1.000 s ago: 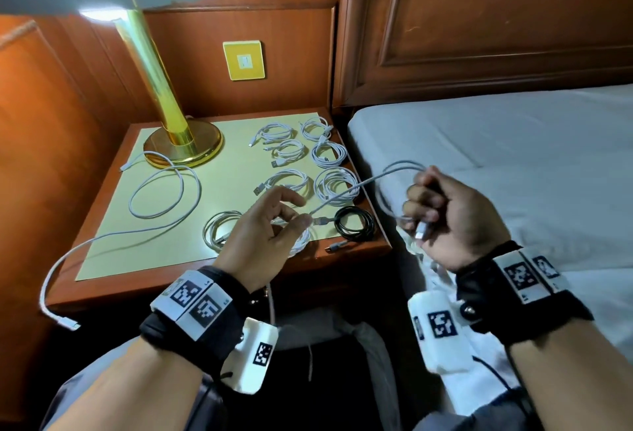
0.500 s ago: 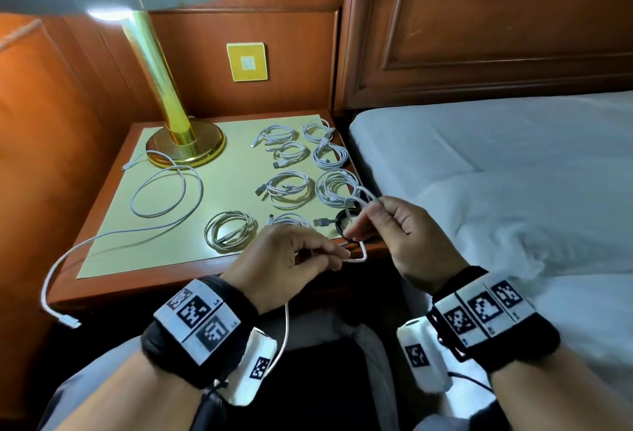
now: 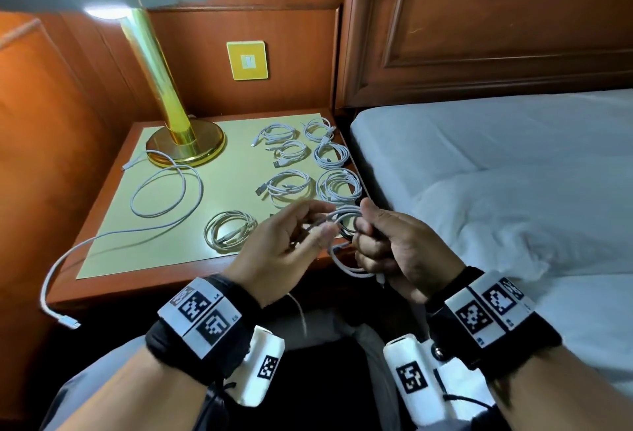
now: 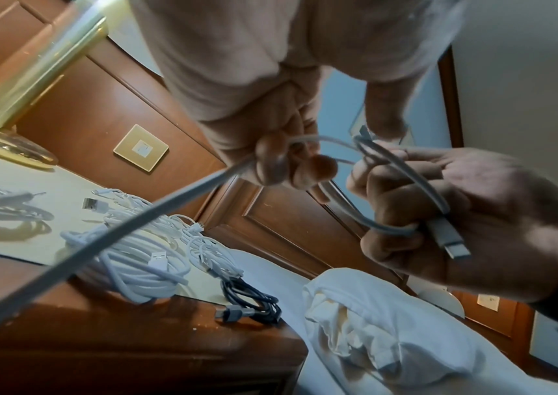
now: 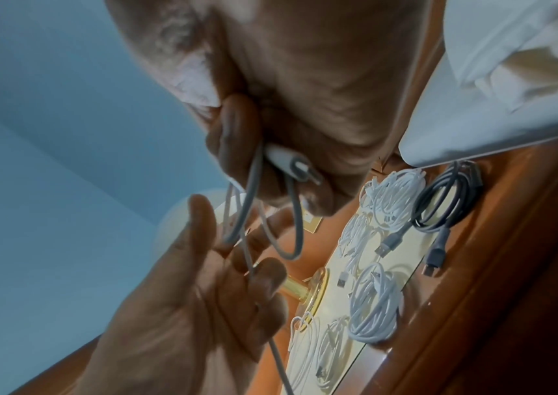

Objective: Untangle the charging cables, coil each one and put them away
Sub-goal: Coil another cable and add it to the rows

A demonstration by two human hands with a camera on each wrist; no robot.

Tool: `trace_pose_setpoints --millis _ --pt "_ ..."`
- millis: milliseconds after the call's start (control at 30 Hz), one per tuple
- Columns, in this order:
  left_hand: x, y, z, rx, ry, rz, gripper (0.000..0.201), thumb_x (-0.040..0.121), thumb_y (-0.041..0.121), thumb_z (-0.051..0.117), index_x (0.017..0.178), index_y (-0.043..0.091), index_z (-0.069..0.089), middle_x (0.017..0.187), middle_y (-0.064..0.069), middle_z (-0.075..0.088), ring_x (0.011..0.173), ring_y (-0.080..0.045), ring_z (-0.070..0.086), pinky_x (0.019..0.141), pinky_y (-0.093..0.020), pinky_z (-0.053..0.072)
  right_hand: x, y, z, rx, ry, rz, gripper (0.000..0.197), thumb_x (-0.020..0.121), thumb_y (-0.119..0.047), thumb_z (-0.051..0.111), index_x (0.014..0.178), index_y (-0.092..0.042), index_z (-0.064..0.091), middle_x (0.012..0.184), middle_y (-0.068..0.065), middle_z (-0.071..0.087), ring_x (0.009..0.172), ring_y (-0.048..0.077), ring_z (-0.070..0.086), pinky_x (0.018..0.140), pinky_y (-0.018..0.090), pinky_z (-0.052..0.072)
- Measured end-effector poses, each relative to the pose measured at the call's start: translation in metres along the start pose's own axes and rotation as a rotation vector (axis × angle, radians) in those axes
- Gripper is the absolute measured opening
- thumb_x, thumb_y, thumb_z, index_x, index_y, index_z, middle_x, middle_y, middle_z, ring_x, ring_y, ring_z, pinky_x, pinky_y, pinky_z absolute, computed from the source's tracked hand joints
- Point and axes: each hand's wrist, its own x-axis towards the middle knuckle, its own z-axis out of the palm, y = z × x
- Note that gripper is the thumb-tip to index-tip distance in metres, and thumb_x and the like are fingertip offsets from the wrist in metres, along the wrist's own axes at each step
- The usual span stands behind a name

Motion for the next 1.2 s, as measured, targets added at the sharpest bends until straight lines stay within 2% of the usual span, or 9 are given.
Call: trace_pose_setpoints --millis 233,333,433,567,700,833,967,1067,1200 --pt "0.001 -0.001 0.006 0.147 0.133 0.099 0.016 0.095 0.025 0.058 0.106 0.030 0.069 0.086 0.013 0.071 0.081 -0.010 0.067 0.075 -0.031 0.055 0.005 0.006 0.001 0.049 0.116 0.059 0.037 0.106 -0.029 0.041 0.081 -0.004 0.052 0.052 0.003 0.035 0.043 0.013 0.036 0.044 0.020 0.033" --pt "0.000 0.000 0.007 0.218 0.135 0.108 0.018 0.098 0.017 0.058 0.106 0.024 0.073 0.078 0.012 0.070 0.075 -0.007 0.065 0.069 -0.020 0.050 0.004 0.006 -0.001 -0.053 0.140 0.116 0.036 0.106 -0.027 0.039 0.089 -0.002 0.059 0.052 0.001 0.037 0.044 0.014 0.037 0.049 0.025 0.027" --pt "0.000 0.001 0.010 0.213 0.143 0.096 0.020 0.098 0.012 0.058 0.108 0.020 0.073 0.078 0.016 0.068 0.073 -0.004 0.063 0.066 -0.012 0.046 0.005 0.004 0.000 -0.056 0.153 0.110 0.035 0.104 -0.031 0.047 0.088 -0.002 0.058 0.047 -0.005 0.036 0.041 0.007 0.028 0.041 0.017 0.023" --pt "0.000 0.002 0.011 0.124 0.133 0.044 0.018 0.100 0.018 0.057 0.110 0.021 0.071 0.078 0.004 0.070 0.071 -0.016 0.065 0.069 -0.029 0.052 0.008 0.005 -0.001 -0.025 0.102 0.051 0.036 0.103 -0.032 0.047 0.076 -0.009 0.048 0.050 -0.005 0.025 0.039 0.005 0.022 0.036 0.014 0.024" --pt "0.001 -0.004 0.006 0.141 0.162 0.041 0.025 0.097 0.018 0.064 0.114 0.036 0.066 0.096 0.014 0.063 0.072 -0.015 0.062 0.067 -0.021 0.046 0.008 -0.003 -0.015 0.147 0.080 0.044 0.037 0.104 -0.037 0.042 0.072 -0.019 0.045 0.048 -0.009 0.025 0.039 0.006 0.019 0.046 0.020 0.016" --pt "0.004 -0.012 -0.008 0.129 0.211 0.031 0.019 0.092 0.016 0.070 0.103 0.031 0.067 0.086 0.012 0.054 0.060 -0.011 0.051 0.061 -0.023 0.041 0.008 -0.021 -0.038 0.305 0.257 -0.043 0.036 0.104 -0.037 0.040 0.073 -0.022 0.047 0.049 -0.009 0.026 0.040 0.006 0.024 0.042 0.018 0.023" --pt "-0.001 -0.011 -0.015 0.246 0.214 0.048 0.017 0.085 0.012 0.076 0.088 0.027 0.069 0.083 0.012 0.061 0.059 -0.012 0.055 0.059 -0.016 0.042 0.003 -0.032 -0.049 0.287 0.412 -0.166 0.036 0.106 -0.037 0.036 0.074 -0.024 0.047 0.049 -0.009 0.033 0.041 0.007 0.031 0.054 0.027 0.020" --pt "-0.005 -0.007 -0.014 0.344 0.148 0.128 0.024 0.081 0.003 0.076 0.088 0.026 0.074 0.086 0.014 0.067 0.070 -0.011 0.062 0.065 -0.020 0.050 0.002 -0.030 -0.049 0.149 0.439 -0.283 0.035 0.107 -0.032 0.035 0.079 -0.019 0.051 0.051 -0.005 0.047 0.045 0.011 0.042 0.056 0.030 0.021" --pt "-0.010 0.003 -0.002 0.233 -0.048 0.200 0.031 0.080 -0.005 0.075 0.095 0.022 0.081 0.090 0.012 0.072 0.084 -0.004 0.068 0.075 -0.012 0.050 0.001 -0.015 -0.035 -0.436 0.358 -0.436 0.030 0.107 -0.026 0.041 0.087 -0.011 0.057 0.066 0.006 0.070 0.060 0.017 0.066 0.060 0.023 0.049"
